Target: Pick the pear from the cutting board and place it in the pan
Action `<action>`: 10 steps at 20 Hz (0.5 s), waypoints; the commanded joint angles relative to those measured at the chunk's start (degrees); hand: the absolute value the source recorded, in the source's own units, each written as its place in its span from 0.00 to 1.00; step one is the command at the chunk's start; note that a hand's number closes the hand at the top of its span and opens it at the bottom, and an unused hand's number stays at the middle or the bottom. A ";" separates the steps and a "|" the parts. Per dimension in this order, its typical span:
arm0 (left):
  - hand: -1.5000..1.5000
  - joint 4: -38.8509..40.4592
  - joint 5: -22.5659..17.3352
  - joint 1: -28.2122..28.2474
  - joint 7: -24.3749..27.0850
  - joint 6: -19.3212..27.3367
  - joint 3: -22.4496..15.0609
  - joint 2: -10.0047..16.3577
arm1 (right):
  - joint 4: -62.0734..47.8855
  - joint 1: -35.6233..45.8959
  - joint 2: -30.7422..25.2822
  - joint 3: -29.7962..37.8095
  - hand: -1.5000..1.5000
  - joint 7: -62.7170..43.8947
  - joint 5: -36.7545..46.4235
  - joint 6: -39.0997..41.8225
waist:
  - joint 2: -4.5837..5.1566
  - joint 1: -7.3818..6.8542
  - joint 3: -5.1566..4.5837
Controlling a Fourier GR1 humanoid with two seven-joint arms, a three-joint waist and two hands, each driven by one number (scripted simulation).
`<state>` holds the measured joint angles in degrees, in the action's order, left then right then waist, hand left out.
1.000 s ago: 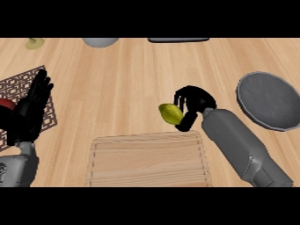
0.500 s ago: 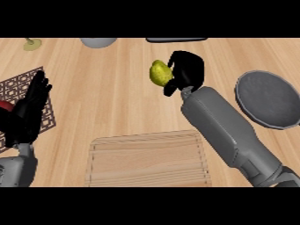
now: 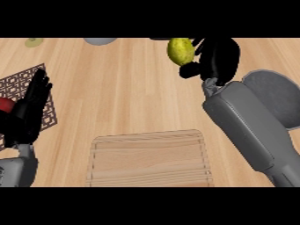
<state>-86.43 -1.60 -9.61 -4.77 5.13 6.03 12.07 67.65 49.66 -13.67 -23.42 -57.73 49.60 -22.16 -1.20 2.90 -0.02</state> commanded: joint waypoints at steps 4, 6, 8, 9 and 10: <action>0.50 4.16 -0.51 -3.38 1.83 -0.97 1.10 0.36 | 13.12 -13.45 -13.08 9.70 1.00 2.30 -3.56 -0.10 | 0.96 -0.75 0.03; 0.50 -1.88 0.91 -0.10 -1.13 0.12 -1.86 -1.37 | 15.85 -17.95 -16.14 10.99 1.00 2.93 -2.49 0.13 | 0.83 -1.71 0.06; 0.50 -0.37 -0.10 -1.89 -0.79 -1.38 -0.68 -0.10 | 7.76 -19.56 -16.46 15.07 1.00 10.61 -4.82 -5.60 | 1.28 -2.63 0.07; 0.50 -0.16 2.08 -0.79 1.06 0.49 -2.53 -2.20 | 9.90 -22.30 -18.14 15.74 1.00 11.07 -5.14 -4.76 | 1.19 -2.31 0.06; 0.50 -0.17 1.70 -1.38 -0.01 0.17 -2.05 -1.61 | 6.79 -22.79 -19.65 17.57 1.00 15.61 -8.02 -4.50 | 1.28 -2.57 0.08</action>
<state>-86.47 -0.75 -10.92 -4.84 4.93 4.81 11.15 77.17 32.06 -28.72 -10.76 -49.76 45.27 -24.99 -0.20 1.02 0.03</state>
